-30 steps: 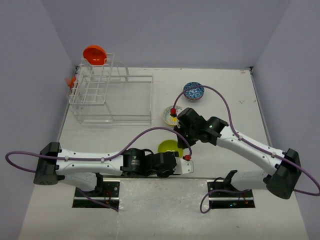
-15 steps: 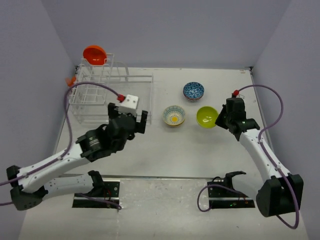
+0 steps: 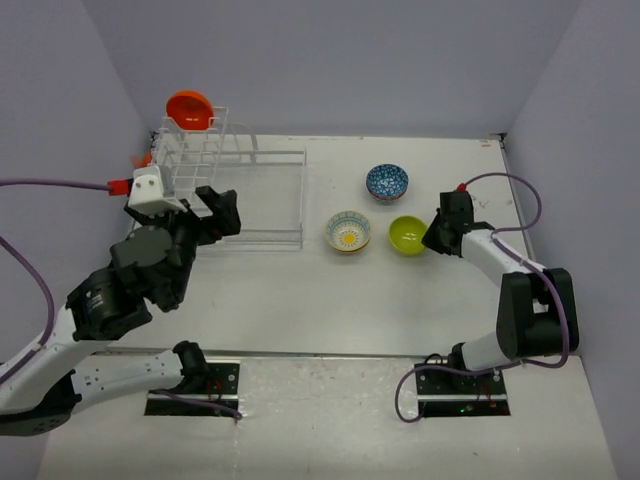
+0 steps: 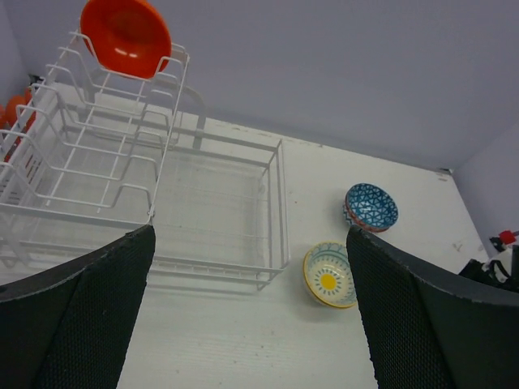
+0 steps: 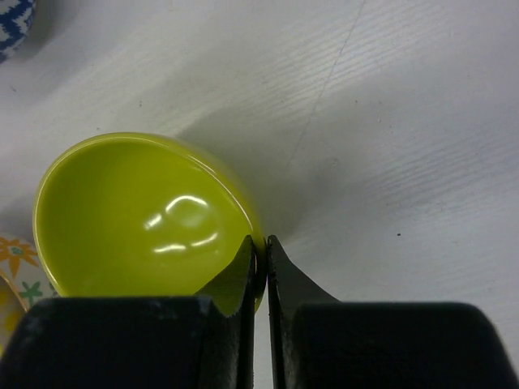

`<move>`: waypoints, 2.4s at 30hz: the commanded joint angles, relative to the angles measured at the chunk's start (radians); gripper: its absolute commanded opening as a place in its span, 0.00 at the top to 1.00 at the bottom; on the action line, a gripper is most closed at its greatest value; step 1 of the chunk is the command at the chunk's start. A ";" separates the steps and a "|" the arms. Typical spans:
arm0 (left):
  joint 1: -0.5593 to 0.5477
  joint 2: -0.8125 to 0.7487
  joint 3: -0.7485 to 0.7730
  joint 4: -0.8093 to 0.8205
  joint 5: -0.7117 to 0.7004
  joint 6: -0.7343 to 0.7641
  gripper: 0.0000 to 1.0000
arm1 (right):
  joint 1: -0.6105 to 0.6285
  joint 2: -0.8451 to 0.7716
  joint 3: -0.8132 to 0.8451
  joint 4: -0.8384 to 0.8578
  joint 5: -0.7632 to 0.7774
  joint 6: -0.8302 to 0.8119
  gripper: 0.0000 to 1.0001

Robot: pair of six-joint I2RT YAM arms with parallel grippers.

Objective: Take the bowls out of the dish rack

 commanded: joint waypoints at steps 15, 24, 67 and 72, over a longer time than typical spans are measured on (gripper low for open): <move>1.041 0.568 0.576 0.071 1.004 -0.199 0.00 | 0.000 -0.485 0.050 -0.145 -0.096 0.005 0.21; 1.246 0.633 0.303 0.487 1.321 -0.643 0.00 | 0.000 -0.893 0.016 -0.193 -0.527 -0.033 0.01; 1.175 1.051 0.364 0.722 1.035 -0.856 0.41 | 0.000 -0.901 -0.091 -0.138 -0.649 -0.084 0.01; 1.171 1.066 0.380 0.725 1.032 -0.858 0.57 | 0.000 -0.875 -0.093 -0.130 -0.652 -0.094 0.01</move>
